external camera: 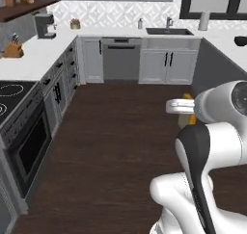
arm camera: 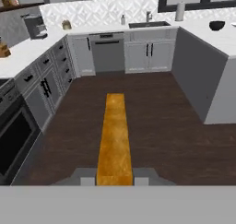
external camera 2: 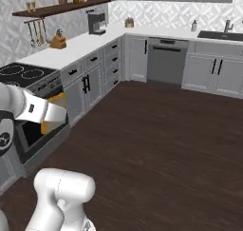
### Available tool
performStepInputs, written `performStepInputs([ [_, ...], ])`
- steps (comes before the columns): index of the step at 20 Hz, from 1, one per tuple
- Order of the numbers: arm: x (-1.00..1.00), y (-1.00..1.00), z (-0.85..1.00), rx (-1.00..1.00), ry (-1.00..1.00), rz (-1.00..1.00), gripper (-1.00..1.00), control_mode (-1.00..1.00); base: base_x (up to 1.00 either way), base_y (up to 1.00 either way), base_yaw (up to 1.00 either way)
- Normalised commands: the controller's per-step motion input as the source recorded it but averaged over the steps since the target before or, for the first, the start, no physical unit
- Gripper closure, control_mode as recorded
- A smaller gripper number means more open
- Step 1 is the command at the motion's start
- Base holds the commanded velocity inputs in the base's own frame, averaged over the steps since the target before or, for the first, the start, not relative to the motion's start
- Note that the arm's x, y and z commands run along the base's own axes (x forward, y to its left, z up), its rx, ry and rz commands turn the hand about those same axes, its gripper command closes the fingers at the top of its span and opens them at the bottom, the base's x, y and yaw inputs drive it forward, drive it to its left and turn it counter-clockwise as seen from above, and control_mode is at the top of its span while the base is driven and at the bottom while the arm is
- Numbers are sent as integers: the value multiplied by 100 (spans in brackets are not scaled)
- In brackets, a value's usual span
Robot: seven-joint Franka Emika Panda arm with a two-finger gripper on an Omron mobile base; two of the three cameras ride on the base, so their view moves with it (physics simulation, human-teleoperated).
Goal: Start the toaster. Once the lever pops up, take the bread to the plate on the dining counter.
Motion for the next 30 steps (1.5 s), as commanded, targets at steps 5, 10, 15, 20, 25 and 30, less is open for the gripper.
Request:
performStepInputs([
  [5, 0, 0, 0, 0, 0, 0, 100, 100, 90, -62, -38],
  [10, 0, 0, 0, 0, 0, 0, 100, 100, 100, -32, -24],
  [15, 0, 0, 0, 0, 0, 0, 100, 100, 100, -59, -16],
  [20, 0, 0, 0, 0, 0, 0, 100, 100, 100, -92, -10],
  [25, 0, 0, 0, 0, 0, 0, 100, 100, 96, -100, -12],
  [30, 0, 0, 0, 0, 0, 0, 100, 100, 44, -100, -10],
])
